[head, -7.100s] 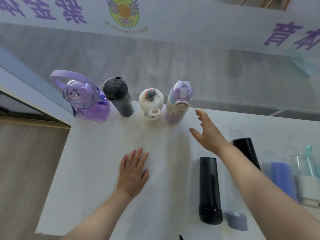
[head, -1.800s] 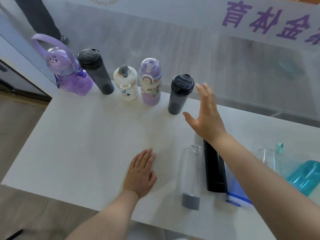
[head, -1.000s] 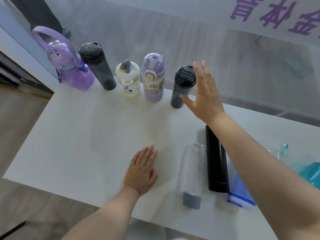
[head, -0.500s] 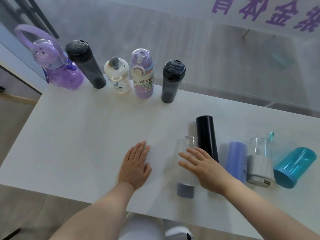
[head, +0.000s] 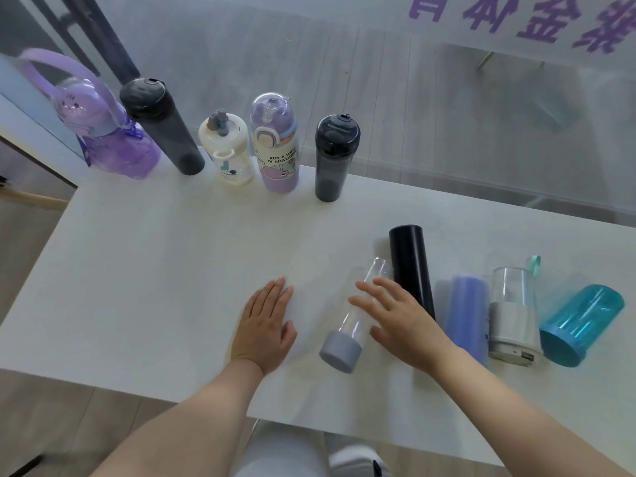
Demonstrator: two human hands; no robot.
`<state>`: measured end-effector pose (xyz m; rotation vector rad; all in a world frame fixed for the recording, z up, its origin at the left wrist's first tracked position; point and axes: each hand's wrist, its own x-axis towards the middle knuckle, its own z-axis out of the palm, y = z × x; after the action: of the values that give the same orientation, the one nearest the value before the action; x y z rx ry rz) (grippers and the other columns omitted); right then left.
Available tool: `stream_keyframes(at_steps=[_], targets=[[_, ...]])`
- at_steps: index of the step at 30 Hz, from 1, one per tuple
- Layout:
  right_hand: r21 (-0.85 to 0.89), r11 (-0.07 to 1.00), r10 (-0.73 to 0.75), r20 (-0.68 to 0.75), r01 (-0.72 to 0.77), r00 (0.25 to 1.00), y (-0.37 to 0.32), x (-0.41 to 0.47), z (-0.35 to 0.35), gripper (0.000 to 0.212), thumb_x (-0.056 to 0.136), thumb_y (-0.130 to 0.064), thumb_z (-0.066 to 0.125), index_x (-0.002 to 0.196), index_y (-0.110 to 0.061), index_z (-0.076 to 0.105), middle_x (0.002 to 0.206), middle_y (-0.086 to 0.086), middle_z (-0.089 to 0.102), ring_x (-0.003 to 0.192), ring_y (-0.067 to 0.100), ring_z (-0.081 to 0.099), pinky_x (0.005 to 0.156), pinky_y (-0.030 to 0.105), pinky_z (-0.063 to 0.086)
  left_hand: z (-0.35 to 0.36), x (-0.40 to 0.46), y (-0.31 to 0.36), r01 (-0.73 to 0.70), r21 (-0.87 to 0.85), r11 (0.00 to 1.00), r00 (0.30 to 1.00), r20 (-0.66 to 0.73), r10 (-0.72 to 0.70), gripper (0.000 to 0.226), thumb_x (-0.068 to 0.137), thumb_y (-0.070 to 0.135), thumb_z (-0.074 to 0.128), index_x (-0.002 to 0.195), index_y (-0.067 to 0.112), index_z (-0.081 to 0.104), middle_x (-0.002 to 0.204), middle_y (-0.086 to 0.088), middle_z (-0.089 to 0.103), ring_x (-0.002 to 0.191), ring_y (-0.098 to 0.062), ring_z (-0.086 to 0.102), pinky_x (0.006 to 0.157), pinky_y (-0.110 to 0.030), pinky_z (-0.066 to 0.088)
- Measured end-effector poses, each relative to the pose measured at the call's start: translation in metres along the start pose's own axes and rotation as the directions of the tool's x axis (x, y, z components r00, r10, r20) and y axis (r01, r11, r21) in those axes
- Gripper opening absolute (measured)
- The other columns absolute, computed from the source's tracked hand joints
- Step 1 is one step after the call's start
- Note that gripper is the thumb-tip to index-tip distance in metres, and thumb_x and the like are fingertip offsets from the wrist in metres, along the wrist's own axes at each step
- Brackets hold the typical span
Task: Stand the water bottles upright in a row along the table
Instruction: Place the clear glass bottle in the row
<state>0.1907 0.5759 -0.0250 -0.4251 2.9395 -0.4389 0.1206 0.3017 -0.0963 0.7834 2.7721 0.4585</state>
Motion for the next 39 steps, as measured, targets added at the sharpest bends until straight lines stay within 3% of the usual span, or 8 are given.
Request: stream_keyframes(at_steps=[4, 9, 12, 14, 20, 23, 33, 39], targets=[[0.326, 0.922, 0.26, -0.127, -0.207, 0.957, -0.007, 0.004, -0.01, 0.068, 0.083, -0.022, 0.073, 0.141, -0.028, 0.039, 0.147, -0.011, 0.038, 0.138, 0.012, 0.031, 0.11, 0.027, 0.032, 0.0, 0.0, 0.0, 0.0, 0.014, 1.0, 1.0, 0.014, 0.0, 0.063, 0.084, 0.03, 0.041, 0.144, 0.012, 0.04, 0.154, -0.008, 0.033, 0.142, -0.024, 0.03, 0.116, -0.04, 0.02], [0.611, 0.685, 0.593, -0.149, -0.397, 0.792, -0.011, 0.013, -0.021, 0.057, 0.084, -0.03, 0.072, 0.133, -0.022, 0.045, 0.123, -0.017, 0.053, 0.112, 0.001, 0.053, 0.09, 0.007, 0.04, -0.001, 0.0, 0.0, 0.001, 0.01, 1.0, 1.0, 0.013, -0.001, 0.063, 0.083, 0.03, 0.041, 0.143, 0.012, 0.041, 0.154, -0.008, 0.034, 0.142, -0.023, 0.03, 0.117, -0.039, 0.018], [0.707, 0.54, 0.703, -0.082, -0.456, 0.707, -0.004, 0.023, -0.022, 0.058, 0.085, -0.035, 0.071, 0.133, -0.016, 0.044, 0.12, -0.013, 0.056, 0.111, 0.014, 0.06, 0.086, 0.019, 0.047, 0.0, 0.0, 0.0, -0.001, 0.018, 1.0, 1.0, 0.021, 0.0, 0.063, 0.084, 0.03, 0.04, 0.145, 0.012, 0.039, 0.155, -0.008, 0.032, 0.143, -0.023, 0.028, 0.117, -0.04, 0.019], [0.731, 0.523, 0.707, -0.084, -0.438, 0.702, 0.004, 0.034, -0.025, 0.063, 0.084, -0.035, 0.071, 0.137, -0.018, 0.04, 0.122, -0.011, 0.056, 0.109, 0.014, 0.059, 0.092, 0.026, 0.049, 0.0, 0.001, 0.0, 0.003, 0.017, 1.0, 1.0, 0.026, -0.003, 0.064, 0.085, 0.03, 0.04, 0.146, 0.013, 0.037, 0.156, -0.007, 0.031, 0.144, -0.022, 0.026, 0.117, -0.04, 0.018], [0.669, 0.575, 0.722, -0.144, -0.471, 0.677, 0.035, 0.089, -0.041, 0.054, 0.082, -0.031, 0.073, 0.123, -0.017, 0.041, 0.105, 0.009, 0.062, 0.09, 0.027, 0.062, 0.081, 0.039, 0.054, 0.0, 0.001, 0.0, 0.006, 0.015, 1.0, 0.999, 0.034, -0.007, 0.064, 0.084, 0.03, 0.042, 0.145, 0.013, 0.038, 0.156, -0.005, 0.03, 0.144, -0.021, 0.026, 0.117, -0.04, 0.019], [0.67, 0.562, 0.731, -0.128, -0.485, 0.67, 0.054, 0.119, -0.045, 0.066, 0.08, -0.037, 0.071, 0.132, -0.02, 0.035, 0.116, 0.004, 0.061, 0.097, 0.02, 0.062, 0.088, 0.043, 0.053, 0.0, 0.002, 0.0, 0.007, 0.004, 1.0, 0.999, 0.035, -0.007, 0.065, 0.083, 0.03, 0.043, 0.145, 0.013, 0.038, 0.156, -0.005, 0.03, 0.144, -0.021, 0.026, 0.117, -0.04, 0.02], [0.671, 0.592, 0.709, -0.169, -0.447, 0.685, 0.088, 0.175, -0.061, 0.053, 0.077, -0.037, 0.065, 0.117, -0.014, 0.039, 0.112, 0.017, 0.061, 0.1, 0.029, 0.061, 0.09, 0.04, 0.054, -0.003, 0.002, 0.001, 0.007, -0.01, 1.0, 0.999, 0.035, -0.006, 0.064, 0.083, 0.03, 0.044, 0.144, 0.012, 0.04, 0.155, -0.006, 0.032, 0.144, -0.02, 0.026, 0.118, -0.038, 0.016], [0.684, 0.59, 0.686, -0.144, -0.429, 0.714, 0.094, 0.177, -0.065, 0.06, 0.079, -0.033, 0.068, 0.127, -0.014, 0.038, 0.12, 0.012, 0.057, 0.106, 0.026, 0.058, 0.095, 0.035, 0.051, -0.003, 0.002, 0.0, 0.005, -0.027, 1.0, 0.999, 0.043, -0.004, 0.064, 0.083, 0.03, 0.044, 0.145, 0.012, 0.039, 0.156, -0.006, 0.031, 0.144, -0.021, 0.026, 0.116, -0.041, 0.019]])
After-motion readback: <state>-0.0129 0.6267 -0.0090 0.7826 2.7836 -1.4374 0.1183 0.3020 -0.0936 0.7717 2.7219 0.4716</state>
